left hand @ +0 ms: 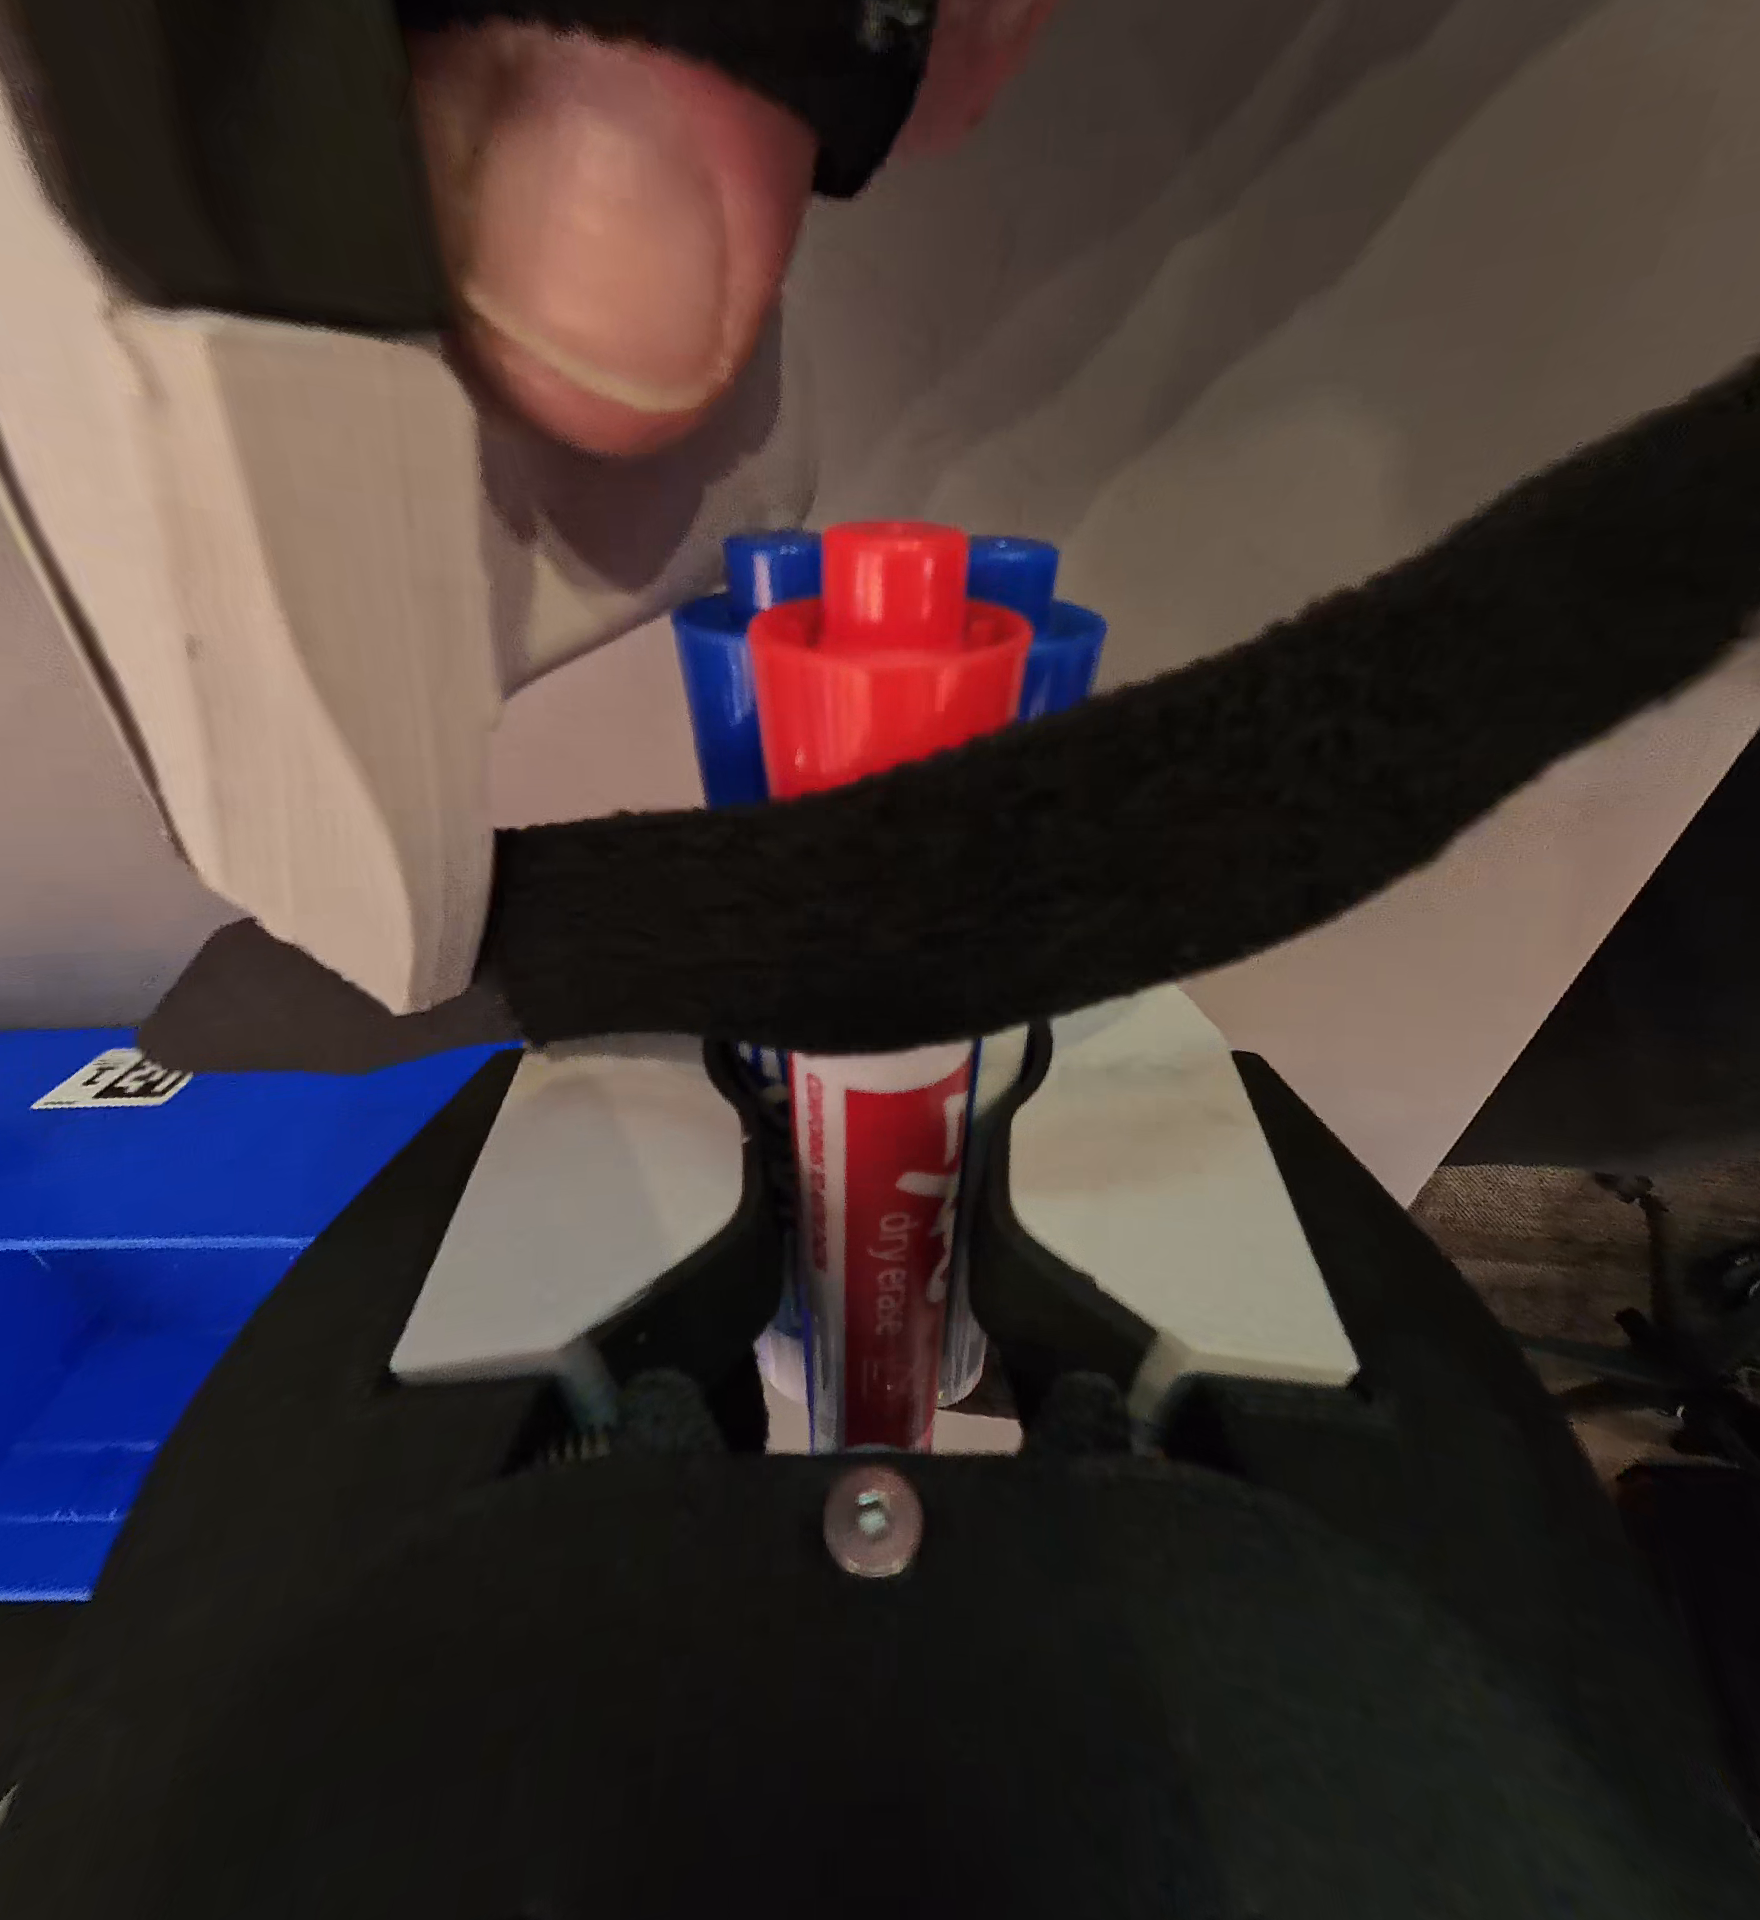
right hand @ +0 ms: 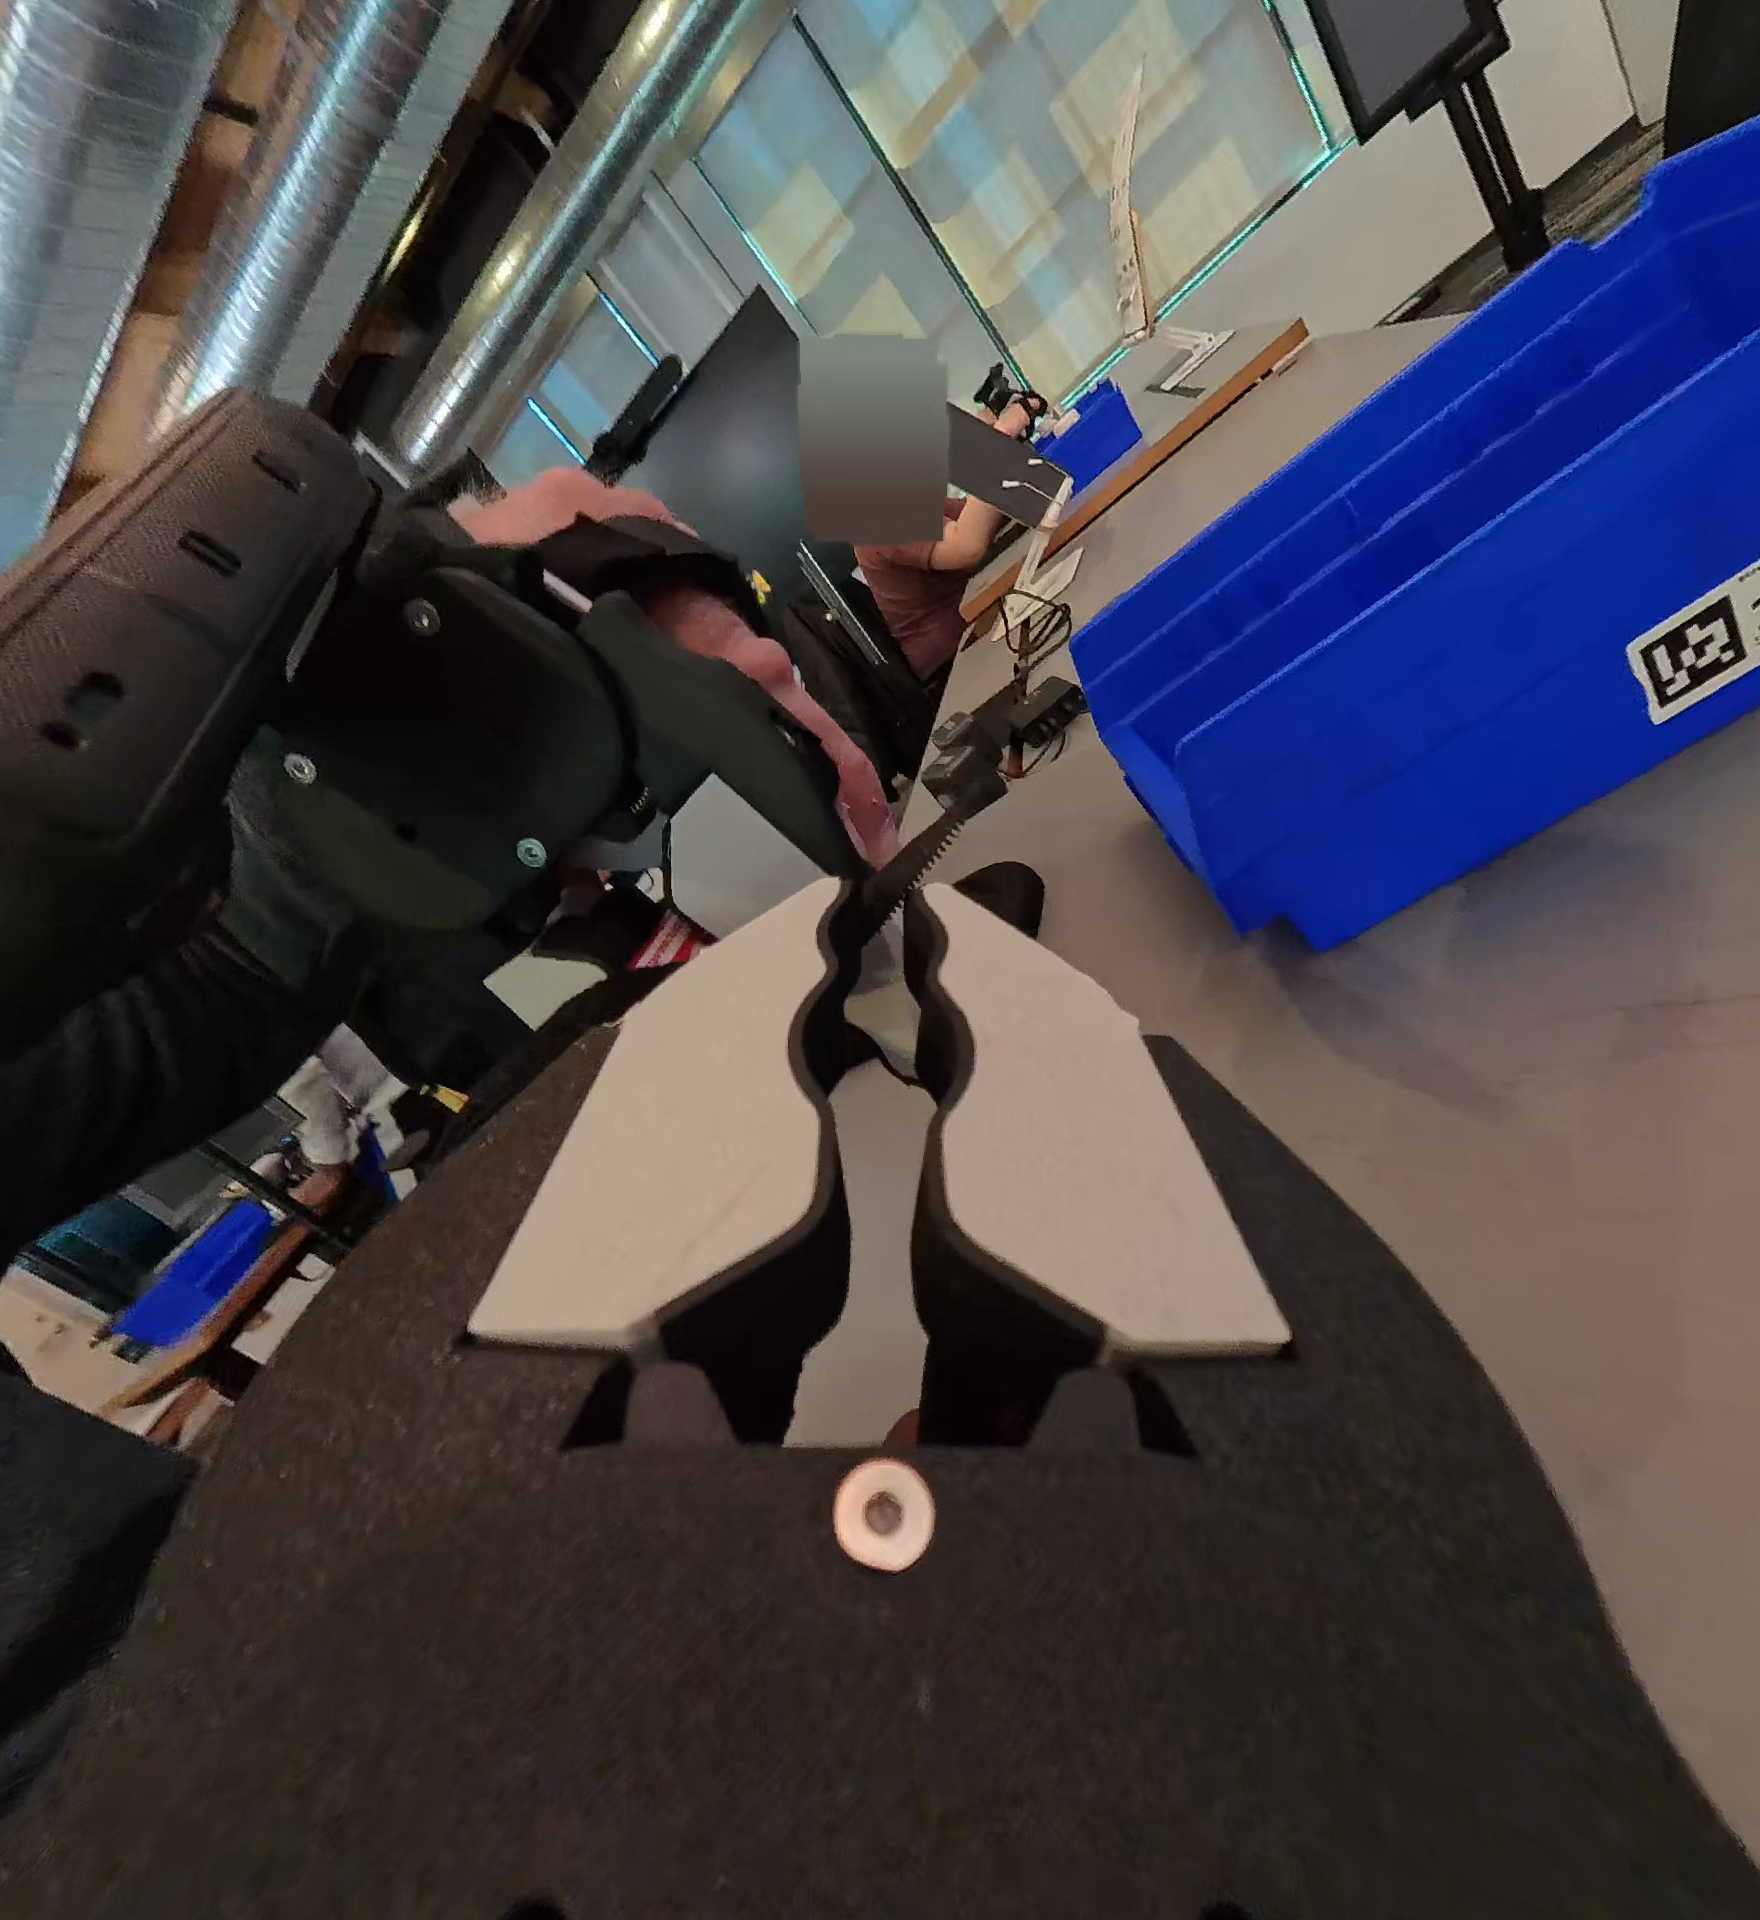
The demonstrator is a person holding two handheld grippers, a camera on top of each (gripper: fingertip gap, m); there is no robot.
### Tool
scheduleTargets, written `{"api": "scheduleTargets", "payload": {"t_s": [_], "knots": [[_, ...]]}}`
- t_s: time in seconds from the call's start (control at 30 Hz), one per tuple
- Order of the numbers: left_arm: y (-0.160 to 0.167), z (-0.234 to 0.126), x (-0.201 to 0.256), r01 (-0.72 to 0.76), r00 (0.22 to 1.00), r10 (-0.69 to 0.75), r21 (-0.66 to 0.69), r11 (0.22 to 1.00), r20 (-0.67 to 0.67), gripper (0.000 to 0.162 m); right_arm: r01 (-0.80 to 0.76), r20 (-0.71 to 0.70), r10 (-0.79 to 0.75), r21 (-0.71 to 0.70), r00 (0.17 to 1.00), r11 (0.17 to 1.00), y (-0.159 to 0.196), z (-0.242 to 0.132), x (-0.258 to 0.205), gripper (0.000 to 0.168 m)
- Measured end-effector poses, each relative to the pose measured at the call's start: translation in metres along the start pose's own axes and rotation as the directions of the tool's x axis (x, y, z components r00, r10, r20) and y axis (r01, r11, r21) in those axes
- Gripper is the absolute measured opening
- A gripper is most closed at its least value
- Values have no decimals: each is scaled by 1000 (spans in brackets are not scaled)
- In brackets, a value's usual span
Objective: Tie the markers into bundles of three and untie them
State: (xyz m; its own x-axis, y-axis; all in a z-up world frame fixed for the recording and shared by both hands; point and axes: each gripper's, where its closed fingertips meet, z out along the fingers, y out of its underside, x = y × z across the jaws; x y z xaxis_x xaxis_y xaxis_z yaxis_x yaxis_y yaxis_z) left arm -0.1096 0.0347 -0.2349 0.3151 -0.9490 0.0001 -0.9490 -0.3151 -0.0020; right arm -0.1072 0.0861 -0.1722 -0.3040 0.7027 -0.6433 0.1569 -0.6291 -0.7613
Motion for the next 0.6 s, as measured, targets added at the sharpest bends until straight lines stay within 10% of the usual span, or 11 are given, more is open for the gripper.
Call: {"api": "scheduleTargets", "payload": {"t_s": [0.6], "knots": [[2, -4, 1, -7, 1000, 7, 2, 1000, 6, 43, 196, 104, -189, -59, 976, 979, 10, -4, -10, 24]]}}
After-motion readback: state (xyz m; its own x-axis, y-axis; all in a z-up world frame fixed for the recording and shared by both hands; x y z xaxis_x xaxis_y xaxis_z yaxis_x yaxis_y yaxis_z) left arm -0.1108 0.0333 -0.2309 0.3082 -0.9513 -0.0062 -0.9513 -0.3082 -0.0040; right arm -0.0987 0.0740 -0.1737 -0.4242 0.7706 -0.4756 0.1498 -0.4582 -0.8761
